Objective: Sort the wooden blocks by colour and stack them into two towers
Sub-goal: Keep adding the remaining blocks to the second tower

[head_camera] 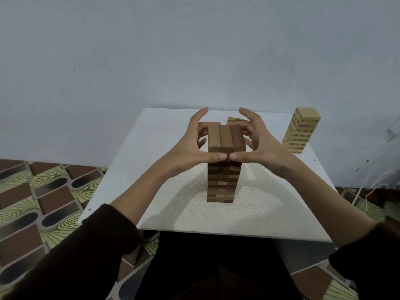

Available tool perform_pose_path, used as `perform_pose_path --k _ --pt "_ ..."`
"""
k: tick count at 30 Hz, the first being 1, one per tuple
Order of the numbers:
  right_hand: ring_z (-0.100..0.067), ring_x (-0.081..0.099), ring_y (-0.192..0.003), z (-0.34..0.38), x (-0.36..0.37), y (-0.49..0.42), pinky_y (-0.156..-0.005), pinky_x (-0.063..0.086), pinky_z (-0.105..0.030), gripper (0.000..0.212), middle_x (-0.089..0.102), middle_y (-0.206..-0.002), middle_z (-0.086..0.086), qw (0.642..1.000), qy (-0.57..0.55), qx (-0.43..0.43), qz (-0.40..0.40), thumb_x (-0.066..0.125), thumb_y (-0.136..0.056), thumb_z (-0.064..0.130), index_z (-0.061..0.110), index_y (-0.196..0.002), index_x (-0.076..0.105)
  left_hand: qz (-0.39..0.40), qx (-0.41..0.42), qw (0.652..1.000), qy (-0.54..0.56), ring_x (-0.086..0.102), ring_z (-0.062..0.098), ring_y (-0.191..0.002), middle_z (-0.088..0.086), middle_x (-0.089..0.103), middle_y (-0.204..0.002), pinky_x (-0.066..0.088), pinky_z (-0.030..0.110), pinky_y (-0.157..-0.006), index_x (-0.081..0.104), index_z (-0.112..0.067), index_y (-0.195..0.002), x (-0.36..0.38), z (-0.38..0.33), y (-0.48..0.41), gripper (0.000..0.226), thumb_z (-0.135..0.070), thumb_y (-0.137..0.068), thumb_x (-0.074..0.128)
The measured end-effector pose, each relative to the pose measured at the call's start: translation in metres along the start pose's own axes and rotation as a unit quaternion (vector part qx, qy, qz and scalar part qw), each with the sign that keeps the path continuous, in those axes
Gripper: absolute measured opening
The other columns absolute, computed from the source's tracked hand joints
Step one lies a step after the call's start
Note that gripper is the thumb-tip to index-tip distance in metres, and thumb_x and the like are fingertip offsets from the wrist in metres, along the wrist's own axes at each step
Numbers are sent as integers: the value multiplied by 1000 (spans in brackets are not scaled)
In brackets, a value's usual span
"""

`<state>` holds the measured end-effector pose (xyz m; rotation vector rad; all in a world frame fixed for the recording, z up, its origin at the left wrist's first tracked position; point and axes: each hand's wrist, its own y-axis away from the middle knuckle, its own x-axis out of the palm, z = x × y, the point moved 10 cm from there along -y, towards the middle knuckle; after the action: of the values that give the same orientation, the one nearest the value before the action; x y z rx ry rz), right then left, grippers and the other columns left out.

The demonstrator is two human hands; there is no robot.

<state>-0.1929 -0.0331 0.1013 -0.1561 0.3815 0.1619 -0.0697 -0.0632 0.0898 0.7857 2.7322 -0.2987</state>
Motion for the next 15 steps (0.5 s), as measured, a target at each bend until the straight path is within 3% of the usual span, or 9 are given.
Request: perform_pose_path --k 4,8,15 --pt "-11 41 -129 -1 0 -2 -116 23 -47 101 49 -131 7 1000 -4 0 -3 78 -62 28 31 -143 18 -10 10 1000 4 47 -3 -119 -11 49 -123 33 25 -111 8 -28 -149 1 0 -3 104 -13 -74 78" --pt "-14 41 -129 -2 -2 -3 -116 23 -47 101 49 -131 4 1000 -3 2 -8 78 -62 29 31 -143 18 -17 15 1000 4 49 -1 -117 -12 51 -120 35 23 -108 9 -30 -148 0 -1 -4 106 -22 -69 80" --pt "-16 44 -127 -4 -2 -3 -114 26 -49 103 49 -133 -1 1000 -11 11 -17 78 -60 28 29 -144 18 -23 15 1000 5 50 3 -116 -7 51 -118 35 24 -109 9 -26 -149 -1 0 -3 102 -10 -76 77"
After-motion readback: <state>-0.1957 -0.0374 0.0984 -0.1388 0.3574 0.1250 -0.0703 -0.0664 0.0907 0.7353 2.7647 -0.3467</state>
